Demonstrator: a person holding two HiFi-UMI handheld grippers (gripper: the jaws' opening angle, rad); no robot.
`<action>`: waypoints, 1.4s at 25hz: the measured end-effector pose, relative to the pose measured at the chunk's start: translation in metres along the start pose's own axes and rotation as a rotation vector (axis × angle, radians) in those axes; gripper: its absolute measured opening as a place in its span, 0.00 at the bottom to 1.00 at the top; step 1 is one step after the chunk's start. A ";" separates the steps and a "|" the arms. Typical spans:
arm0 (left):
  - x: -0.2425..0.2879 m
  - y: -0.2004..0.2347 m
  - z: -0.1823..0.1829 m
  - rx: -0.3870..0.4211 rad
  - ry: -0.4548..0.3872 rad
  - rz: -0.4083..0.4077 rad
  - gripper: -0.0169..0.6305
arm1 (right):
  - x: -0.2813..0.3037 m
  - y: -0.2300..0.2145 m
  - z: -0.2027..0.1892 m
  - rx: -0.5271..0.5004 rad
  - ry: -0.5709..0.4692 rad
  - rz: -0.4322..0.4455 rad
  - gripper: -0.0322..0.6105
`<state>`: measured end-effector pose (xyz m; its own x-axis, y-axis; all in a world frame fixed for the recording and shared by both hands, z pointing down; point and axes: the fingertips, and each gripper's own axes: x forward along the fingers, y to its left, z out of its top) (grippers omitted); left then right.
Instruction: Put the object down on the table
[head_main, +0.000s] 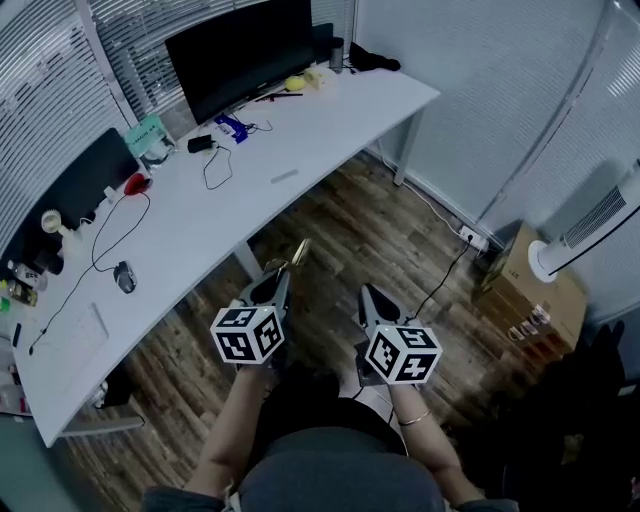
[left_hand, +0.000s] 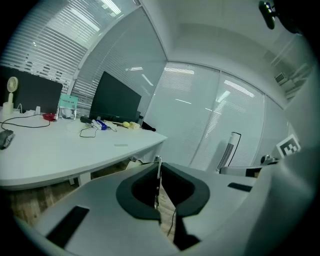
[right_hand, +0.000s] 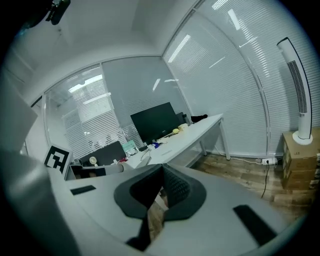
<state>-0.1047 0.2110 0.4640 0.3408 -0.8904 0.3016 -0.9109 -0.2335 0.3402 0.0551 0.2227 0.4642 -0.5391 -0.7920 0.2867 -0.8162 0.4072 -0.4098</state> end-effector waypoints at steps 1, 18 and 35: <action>0.001 0.000 0.002 0.000 -0.003 0.001 0.07 | 0.000 -0.001 0.000 0.000 -0.001 0.000 0.05; 0.070 0.013 0.024 -0.018 0.020 -0.012 0.07 | 0.043 -0.041 0.027 0.025 0.005 -0.031 0.06; 0.210 0.064 0.089 -0.027 0.056 -0.078 0.07 | 0.168 -0.087 0.101 0.049 -0.016 -0.102 0.06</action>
<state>-0.1121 -0.0258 0.4697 0.4235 -0.8467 0.3222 -0.8748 -0.2898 0.3883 0.0564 0.0085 0.4609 -0.4503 -0.8356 0.3148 -0.8552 0.3022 -0.4211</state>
